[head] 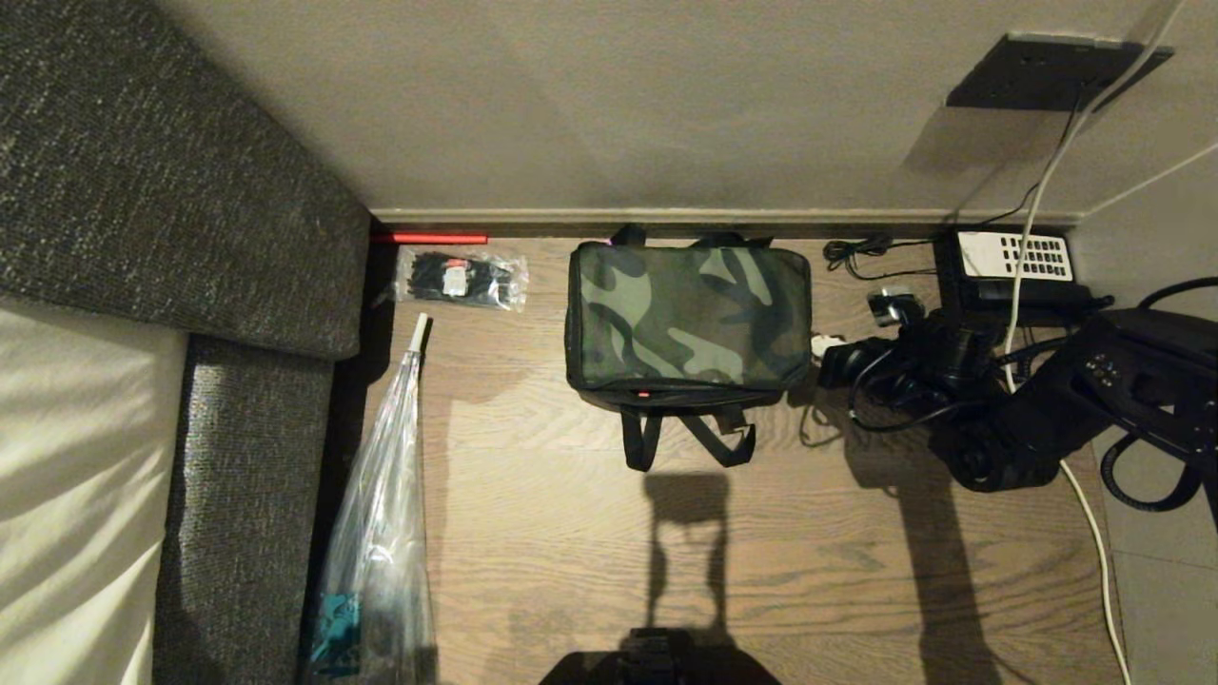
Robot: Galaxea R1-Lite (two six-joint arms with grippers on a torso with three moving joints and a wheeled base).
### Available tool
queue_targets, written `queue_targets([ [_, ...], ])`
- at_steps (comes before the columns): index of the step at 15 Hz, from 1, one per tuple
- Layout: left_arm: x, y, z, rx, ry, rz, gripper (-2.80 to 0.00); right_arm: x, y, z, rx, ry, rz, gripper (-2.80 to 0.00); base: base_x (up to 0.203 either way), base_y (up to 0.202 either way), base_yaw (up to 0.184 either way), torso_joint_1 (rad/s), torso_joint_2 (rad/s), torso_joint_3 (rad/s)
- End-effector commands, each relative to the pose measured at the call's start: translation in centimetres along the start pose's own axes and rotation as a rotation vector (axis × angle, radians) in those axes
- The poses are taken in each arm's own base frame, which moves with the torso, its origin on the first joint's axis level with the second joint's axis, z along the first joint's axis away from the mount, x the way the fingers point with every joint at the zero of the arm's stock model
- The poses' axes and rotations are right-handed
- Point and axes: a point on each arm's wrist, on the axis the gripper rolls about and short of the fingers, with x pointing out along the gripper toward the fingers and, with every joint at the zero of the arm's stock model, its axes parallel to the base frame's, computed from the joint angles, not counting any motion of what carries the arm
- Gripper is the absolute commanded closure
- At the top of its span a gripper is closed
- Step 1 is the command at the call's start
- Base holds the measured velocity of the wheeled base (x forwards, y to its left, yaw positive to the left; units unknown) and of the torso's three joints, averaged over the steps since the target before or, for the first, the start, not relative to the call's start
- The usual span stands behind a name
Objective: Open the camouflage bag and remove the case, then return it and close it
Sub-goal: Open the top of the storage box
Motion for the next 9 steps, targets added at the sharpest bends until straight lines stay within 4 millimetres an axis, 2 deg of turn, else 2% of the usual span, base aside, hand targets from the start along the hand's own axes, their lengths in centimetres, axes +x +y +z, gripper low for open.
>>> queue_targets([
  [1,0.0,0.0,-0.1,0.000,0.001,0.002,0.00,0.5,-0.1,1.0,0.001,-0.043,0.005,0.00,0.000,0.000,0.000,0.000,0.00,0.000],
  [9,0.0,0.0,-0.1,0.000,0.001,0.002,0.00,1.6,-0.3,2.1,0.011,-0.104,0.013,0.00,0.000,0.000,0.000,0.000,0.00,0.000],
])
